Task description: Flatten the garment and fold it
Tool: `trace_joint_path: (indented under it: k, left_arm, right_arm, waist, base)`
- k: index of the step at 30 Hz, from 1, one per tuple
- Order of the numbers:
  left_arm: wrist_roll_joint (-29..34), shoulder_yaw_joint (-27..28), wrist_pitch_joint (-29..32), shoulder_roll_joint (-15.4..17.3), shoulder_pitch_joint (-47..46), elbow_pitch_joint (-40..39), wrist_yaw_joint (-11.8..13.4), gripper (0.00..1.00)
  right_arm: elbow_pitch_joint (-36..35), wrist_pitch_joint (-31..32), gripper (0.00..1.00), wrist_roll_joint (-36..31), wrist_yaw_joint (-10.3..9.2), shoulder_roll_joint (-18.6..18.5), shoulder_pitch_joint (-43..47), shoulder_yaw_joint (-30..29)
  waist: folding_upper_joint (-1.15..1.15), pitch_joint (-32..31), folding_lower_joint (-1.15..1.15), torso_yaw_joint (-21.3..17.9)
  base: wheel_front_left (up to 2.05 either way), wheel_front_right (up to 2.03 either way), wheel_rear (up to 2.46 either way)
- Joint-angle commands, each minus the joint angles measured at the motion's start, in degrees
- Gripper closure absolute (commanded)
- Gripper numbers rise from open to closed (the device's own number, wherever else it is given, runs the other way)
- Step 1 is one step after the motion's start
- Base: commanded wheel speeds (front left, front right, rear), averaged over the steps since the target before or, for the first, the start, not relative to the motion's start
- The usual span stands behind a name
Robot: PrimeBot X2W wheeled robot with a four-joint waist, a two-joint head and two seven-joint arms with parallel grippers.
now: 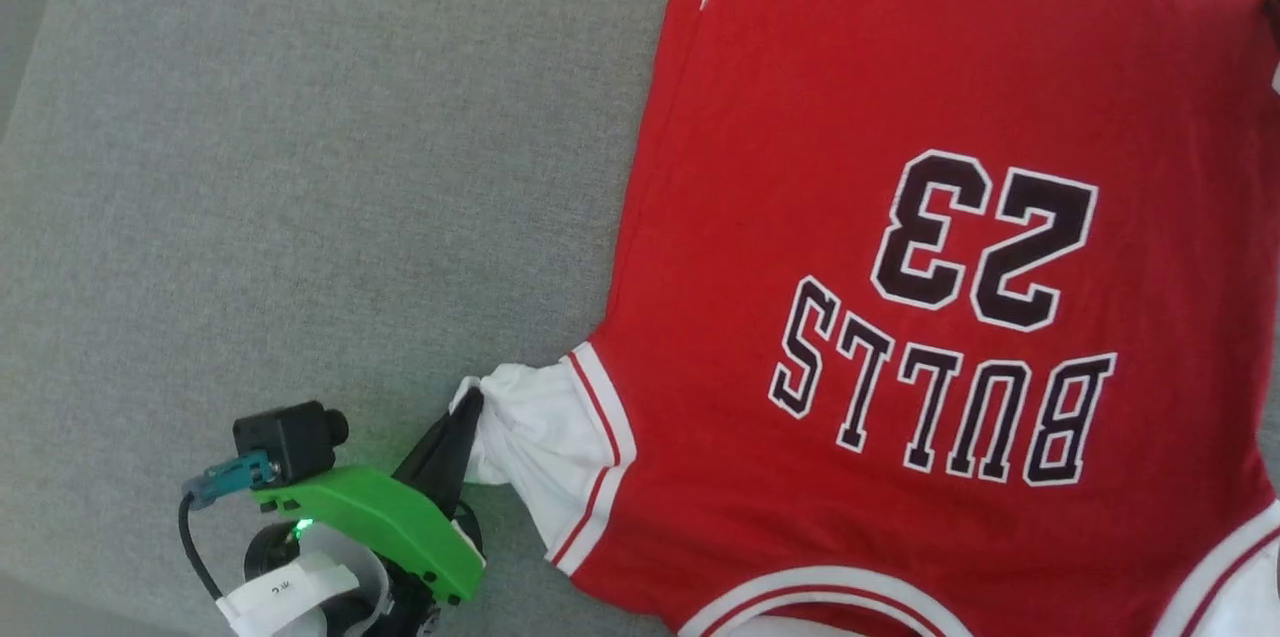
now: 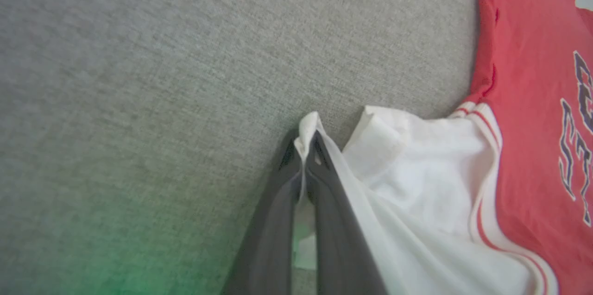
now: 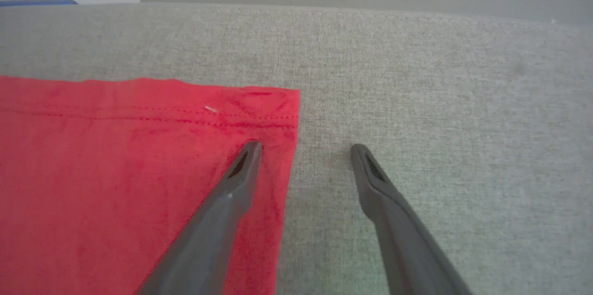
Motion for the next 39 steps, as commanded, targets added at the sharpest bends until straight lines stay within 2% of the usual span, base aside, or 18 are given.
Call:
trace_joint_path:
  k: [1, 2, 3, 4, 7, 10, 14, 20, 24, 25, 26, 31, 39]
  left_arm:
    - [0.42, -0.82, 1.21, -0.78, -0.48, 3.72, 0.89, 1.0]
    - [0.39, -0.89, 1.19, -0.8, -0.56, 3.81, 0.84, 1.0]
    - [0.37, -0.93, 1.13, -0.8, -0.64, 3.91, 0.81, 1.0]
    - [0.36, -0.95, 1.09, -0.8, -0.69, 4.02, 0.8, 1.0]
    - [0.32, -1.03, 1.01, -0.78, -0.65, 4.44, 0.85, 1.0]
    - [0.19, -0.85, 0.69, -0.76, -0.32, 4.77, 0.98, 1.0]
    - [-0.06, -0.33, 0.51, -0.48, 0.78, 4.72, 1.48, 1.0]
    - [-0.02, 0.06, 1.26, 0.57, 3.27, 4.01, 2.45, 1.0]
    - [-0.21, 0.38, 2.13, 1.39, 5.79, 3.47, 3.2, 1.0]
    - [-0.25, 0.42, 2.28, 1.54, 6.21, 3.37, 3.31, 1.0]
    - [-0.5, 0.71, 2.86, 2.03, 8.03, 2.67, 3.86, 1.0]
    - [-0.81, 1.11, 3.6, 2.68, 10.35, 1.44, 4.63, 1.0]
    - [-1.06, 1.14, 4.45, 3.27, 11.84, -0.14, 5.26, 1.0]
  right_arm:
    - [-0.32, 1.85, 0.0, -1.35, -0.09, 0.63, -1.05, -0.84]
    - [-0.63, 3.29, 0.0, -2.06, -0.09, 0.98, -1.08, -1.47]
    - [-1.17, 5.04, 0.5, -2.92, -0.09, 1.43, -1.05, -2.4]
    - [-1.63, 6.29, 0.58, -3.48, -0.09, 1.82, -0.91, -3.01]
    - [-4.21, 6.9, 1.0, -4.19, -0.09, 2.99, 0.24, -4.35]
    - [-7.2, 1.3, 1.0, -3.49, -0.09, 4.17, 2.66, -5.11]
    - [-11.09, -12.78, 1.0, -1.86, -0.09, 7.24, 8.13, -4.78]
    - [-13.61, -32.63, 1.0, 2.0, -0.09, 9.52, 18.05, -5.93]
    - [-16.24, -39.34, 1.0, 4.71, -0.09, 10.97, 26.33, -8.48]
    - [-16.84, -39.7, 1.0, 4.87, -0.09, 11.14, 27.78, -8.72]
    - [-19.76, -39.04, 1.0, 5.86, -0.09, 11.79, 34.65, -10.0]
    - [-24.09, -33.81, 1.0, 8.18, -0.09, 12.12, 44.8, -11.3]
    - [-25.05, -18.77, 1.0, 12.99, -0.09, 12.15, 55.62, -11.31]
  waist:
    - [0.0, 1.41, 0.0, 1.27]
    - [0.0, 1.41, 0.0, 1.32]
    - [0.0, 1.38, 0.0, 1.35]
    - [0.0, 1.26, 0.0, 1.37]
    - [0.0, 0.47, 0.0, 1.4]
    - [0.0, -0.85, 0.0, 0.98]
    - [0.0, -4.32, 0.0, -0.34]
    - [0.0, -11.45, 0.0, -2.53]
    - [0.0, -16.45, 0.0, -4.08]
    - [0.0, -17.16, 0.0, -4.36]
    - [0.0, -20.13, 0.0, -5.71]
    - [0.0, -23.05, 0.0, -7.9]
    - [0.0, -24.13, 0.0, -10.3]
  base:
    - [0.0, 0.0, 0.0]
    - [0.0, 0.0, 0.0]
    - [0.0, 0.0, 0.0]
    - [0.0, 0.0, 0.0]
    - [0.0, 0.0, 0.0]
    - [0.0, 0.0, 0.0]
    - [0.0, 0.0, 0.0]
    - [0.0, 0.0, 0.0]
    - [0.0, 0.0, 0.0]
    - [0.0, 0.0, 0.0]
    - [0.0, 0.0, 0.0]
    - [0.0, 0.0, 0.0]
    - [0.0, 0.0, 0.0]
